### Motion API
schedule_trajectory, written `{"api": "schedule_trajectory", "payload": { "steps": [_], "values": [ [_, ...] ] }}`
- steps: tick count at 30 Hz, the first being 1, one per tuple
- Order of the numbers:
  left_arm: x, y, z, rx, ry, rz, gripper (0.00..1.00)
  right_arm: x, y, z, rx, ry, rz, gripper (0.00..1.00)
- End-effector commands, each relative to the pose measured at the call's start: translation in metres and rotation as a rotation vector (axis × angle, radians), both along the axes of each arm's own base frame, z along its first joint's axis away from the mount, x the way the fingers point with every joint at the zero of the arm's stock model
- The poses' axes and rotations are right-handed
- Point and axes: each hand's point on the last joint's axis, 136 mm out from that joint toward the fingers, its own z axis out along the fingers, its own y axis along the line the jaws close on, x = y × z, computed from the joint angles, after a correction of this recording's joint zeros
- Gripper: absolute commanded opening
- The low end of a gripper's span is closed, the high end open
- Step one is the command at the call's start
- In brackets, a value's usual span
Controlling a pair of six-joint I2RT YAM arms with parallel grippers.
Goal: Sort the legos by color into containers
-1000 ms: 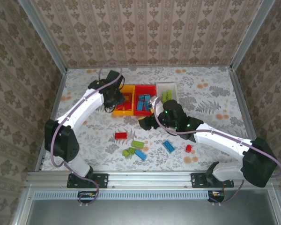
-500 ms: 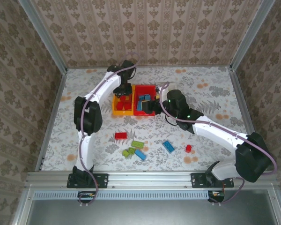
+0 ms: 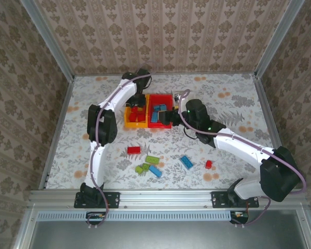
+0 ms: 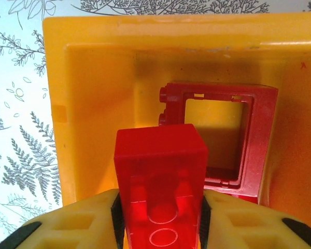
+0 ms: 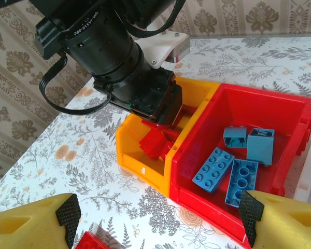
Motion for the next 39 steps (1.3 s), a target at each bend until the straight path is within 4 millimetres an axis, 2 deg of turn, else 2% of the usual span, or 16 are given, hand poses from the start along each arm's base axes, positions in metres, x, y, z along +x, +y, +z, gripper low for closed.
{"api": "schedule_trajectory", "payload": {
  "steps": [1, 5, 8, 14, 16, 19, 23, 25, 30, 34, 39],
  "values": [
    [-0.001, 0.005, 0.006, 0.035, 0.004, -0.014, 0.45, -0.004, -0.002, 0.002, 0.019, 0.006, 0.005, 0.83],
    [-0.001, 0.001, 0.018, 0.032, -0.028, -0.028, 0.49, -0.010, -0.005, -0.009, -0.015, 0.029, 0.017, 0.84],
    [-0.001, -0.003, 0.031, 0.025, -0.055, -0.033, 0.48, -0.016, -0.009, -0.011, -0.033, 0.029, 0.025, 0.84],
    [-0.008, -0.012, 0.073, 0.000, -0.151, -0.035, 0.45, -0.029, -0.021, -0.019, -0.105, 0.026, 0.039, 0.83],
    [-0.014, -0.014, 0.088, -0.019, -0.186, -0.028, 0.46, -0.037, -0.020, -0.020, -0.143, 0.018, 0.082, 0.83],
    [-0.029, -0.013, 0.107, -0.086, -0.219, 0.016, 0.48, -0.060, -0.007, -0.027, -0.263, -0.025, 0.215, 0.83],
    [-0.065, -0.004, 0.123, -0.210, -0.265, 0.066, 0.49, -0.100, 0.014, -0.052, -0.413, -0.037, 0.420, 0.83],
    [-0.092, 0.004, 0.120, -0.265, -0.264, 0.085, 0.49, -0.118, 0.019, -0.072, -0.466, -0.018, 0.506, 0.83],
    [-0.158, 0.015, 0.107, -0.422, -0.236, 0.085, 0.49, -0.141, 0.013, -0.115, -0.578, 0.052, 0.654, 0.83],
    [-0.206, 0.013, 0.102, -0.604, -0.217, 0.056, 0.51, -0.152, 0.011, -0.147, -0.689, 0.072, 0.770, 0.82],
    [-0.250, 0.015, 0.103, -0.741, -0.177, 0.018, 0.53, -0.145, 0.022, -0.161, -0.758, 0.075, 0.824, 0.82]
  ]
}}
